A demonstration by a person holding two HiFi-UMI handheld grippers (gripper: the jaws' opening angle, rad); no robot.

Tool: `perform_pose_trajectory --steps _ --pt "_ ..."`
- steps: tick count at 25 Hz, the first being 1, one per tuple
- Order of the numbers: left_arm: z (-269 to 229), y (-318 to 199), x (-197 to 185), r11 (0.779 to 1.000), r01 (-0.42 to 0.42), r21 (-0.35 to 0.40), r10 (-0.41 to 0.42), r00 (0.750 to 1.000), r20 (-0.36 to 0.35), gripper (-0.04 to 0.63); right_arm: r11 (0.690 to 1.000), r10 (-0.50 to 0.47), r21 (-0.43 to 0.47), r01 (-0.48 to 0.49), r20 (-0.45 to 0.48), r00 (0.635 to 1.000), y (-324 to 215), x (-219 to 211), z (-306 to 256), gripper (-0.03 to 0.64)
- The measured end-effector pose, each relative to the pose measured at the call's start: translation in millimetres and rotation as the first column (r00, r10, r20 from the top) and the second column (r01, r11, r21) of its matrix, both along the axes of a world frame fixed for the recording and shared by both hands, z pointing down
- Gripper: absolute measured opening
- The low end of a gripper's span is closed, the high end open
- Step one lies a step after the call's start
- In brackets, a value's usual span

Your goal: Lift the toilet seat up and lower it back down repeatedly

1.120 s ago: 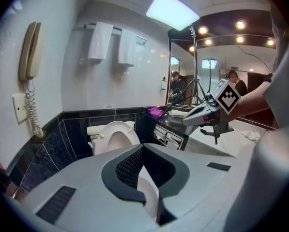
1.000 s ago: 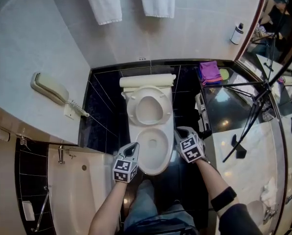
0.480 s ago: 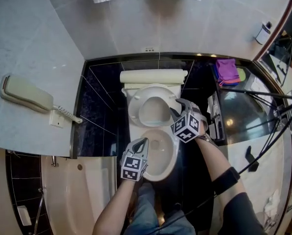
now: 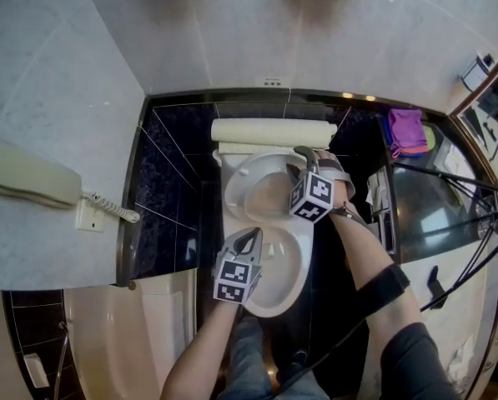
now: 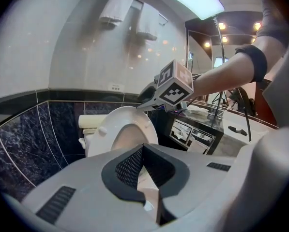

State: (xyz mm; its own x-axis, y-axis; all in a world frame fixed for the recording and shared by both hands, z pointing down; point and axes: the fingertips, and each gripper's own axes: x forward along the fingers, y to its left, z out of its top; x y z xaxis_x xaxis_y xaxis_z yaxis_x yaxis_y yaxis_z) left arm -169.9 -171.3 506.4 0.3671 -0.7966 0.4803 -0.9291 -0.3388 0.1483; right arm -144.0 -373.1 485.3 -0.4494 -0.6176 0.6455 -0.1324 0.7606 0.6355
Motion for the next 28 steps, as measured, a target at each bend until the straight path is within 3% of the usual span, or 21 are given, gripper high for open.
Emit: perform_pose_trajectory --steps 5,8,20,28 --pt "5 -9 -11 1.000 0.001 0.005 -0.001 1.000 -0.012 -0.006 1.000 -0.019 -0.021 0.018 -0.031 0.999 -12 -14 18 0.169" --pt "15 -10 -20 1.000 0.014 -0.006 -0.014 1.000 -0.010 -0.006 1.000 -0.025 -0.005 0.024 -0.056 0.998 -14 -17 31 0.089" --pt "29 -6 -16 1.000 0.012 -0.027 -0.013 1.000 -0.010 -0.006 0.998 -0.037 0.037 0.041 -0.088 0.995 -9 -16 26 0.087" --pt "37 10 -4 0.998 0.017 -0.060 -0.017 1.000 -0.006 -0.006 0.997 -0.058 0.044 0.061 -0.059 0.997 30 -8 18 0.083"
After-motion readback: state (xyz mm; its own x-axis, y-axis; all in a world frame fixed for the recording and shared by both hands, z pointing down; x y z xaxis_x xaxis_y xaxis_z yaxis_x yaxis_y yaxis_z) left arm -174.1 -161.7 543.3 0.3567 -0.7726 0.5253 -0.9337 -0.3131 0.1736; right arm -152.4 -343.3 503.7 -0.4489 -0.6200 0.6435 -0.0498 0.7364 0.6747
